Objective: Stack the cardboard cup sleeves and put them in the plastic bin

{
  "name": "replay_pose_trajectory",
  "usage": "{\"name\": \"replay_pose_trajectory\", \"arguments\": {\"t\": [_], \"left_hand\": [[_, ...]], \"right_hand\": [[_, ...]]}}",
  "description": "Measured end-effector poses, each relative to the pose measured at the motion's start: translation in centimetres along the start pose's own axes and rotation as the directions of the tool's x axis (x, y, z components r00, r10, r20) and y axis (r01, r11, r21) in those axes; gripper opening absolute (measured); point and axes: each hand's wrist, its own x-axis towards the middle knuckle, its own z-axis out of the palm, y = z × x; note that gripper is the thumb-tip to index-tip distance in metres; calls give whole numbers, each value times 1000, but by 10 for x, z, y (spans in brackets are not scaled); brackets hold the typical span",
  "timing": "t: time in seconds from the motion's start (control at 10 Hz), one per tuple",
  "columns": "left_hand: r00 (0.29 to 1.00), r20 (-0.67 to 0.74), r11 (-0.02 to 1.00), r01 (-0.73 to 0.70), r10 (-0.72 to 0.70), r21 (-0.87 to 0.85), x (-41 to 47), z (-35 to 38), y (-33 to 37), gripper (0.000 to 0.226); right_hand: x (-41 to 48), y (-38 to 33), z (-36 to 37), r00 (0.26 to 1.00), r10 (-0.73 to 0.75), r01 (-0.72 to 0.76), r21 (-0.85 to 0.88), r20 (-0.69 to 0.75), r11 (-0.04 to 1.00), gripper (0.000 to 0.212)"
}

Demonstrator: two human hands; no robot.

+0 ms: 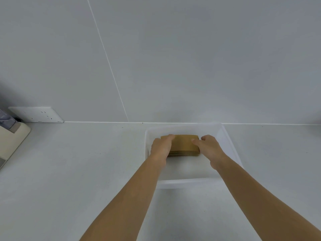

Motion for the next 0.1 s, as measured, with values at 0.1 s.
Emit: {"name": "replay_pose_trajectory", "arguments": {"t": [0.1], "left_hand": [[997, -14, 997, -72, 72, 30, -6, 1, 5, 70]], "right_hand": [[-5, -5, -4, 995, -87, 85, -36, -46, 996, 57]]}}
